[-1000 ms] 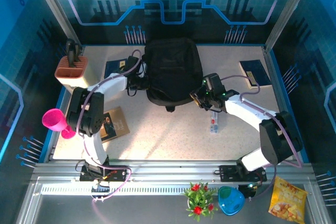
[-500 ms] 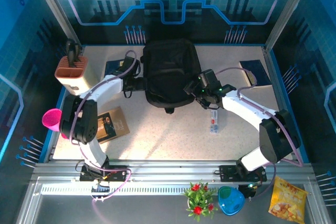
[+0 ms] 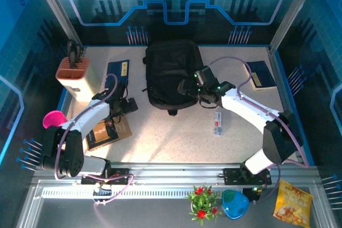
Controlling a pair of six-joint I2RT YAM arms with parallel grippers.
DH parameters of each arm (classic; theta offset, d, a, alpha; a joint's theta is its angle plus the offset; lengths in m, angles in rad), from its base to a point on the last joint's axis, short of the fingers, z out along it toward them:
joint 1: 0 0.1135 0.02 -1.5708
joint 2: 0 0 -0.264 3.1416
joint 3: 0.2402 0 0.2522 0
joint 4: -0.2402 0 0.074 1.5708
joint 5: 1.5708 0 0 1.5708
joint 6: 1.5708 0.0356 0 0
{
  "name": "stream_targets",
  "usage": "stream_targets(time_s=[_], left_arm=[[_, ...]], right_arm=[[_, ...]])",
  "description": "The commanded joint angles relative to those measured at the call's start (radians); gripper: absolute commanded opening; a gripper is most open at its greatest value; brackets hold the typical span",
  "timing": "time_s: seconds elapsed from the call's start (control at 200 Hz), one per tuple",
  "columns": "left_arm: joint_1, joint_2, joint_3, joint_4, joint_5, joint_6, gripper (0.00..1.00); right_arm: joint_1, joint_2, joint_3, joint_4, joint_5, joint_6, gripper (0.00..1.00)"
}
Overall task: Pack the student bag
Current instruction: Move the book from the bottom-left of the table.
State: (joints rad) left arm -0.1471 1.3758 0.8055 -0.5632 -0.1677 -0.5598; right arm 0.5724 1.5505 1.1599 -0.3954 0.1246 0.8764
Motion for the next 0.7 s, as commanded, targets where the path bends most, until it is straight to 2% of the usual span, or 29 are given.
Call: stream_targets(time_s=[0.0, 0.155, 0.355, 0.51, 0.695], left_arm=[[0.048, 0.009, -0.028, 0.028, 0.053, -0.051, 0.99], [0.075, 0.072, -0.054, 0.086, 0.098, -0.041, 0.99], [0.052, 0.127, -0.066, 0.139, 0.237, 0.004, 0.91], [-0.068, 0.112, -0.092, 0.144, 0.249, -0.031, 0.90], [-0.256, 0.078, -0.121, 0.150, 0.268, -0.147, 0.91]], right_arm=[[0.016, 0.036, 0.045, -0.022, 0.012, -0.051, 1.00], [0.028, 0.060, 0.061, -0.026, 0.002, -0.020, 1.00], [0.028, 0.065, 0.062, -0.038, -0.007, -0.002, 1.00], [0.029, 0.075, 0.089, -0.053, -0.021, -0.041, 1.00], [0.034, 0.083, 0.100, -0.043, -0.020, -0.081, 1.00]])
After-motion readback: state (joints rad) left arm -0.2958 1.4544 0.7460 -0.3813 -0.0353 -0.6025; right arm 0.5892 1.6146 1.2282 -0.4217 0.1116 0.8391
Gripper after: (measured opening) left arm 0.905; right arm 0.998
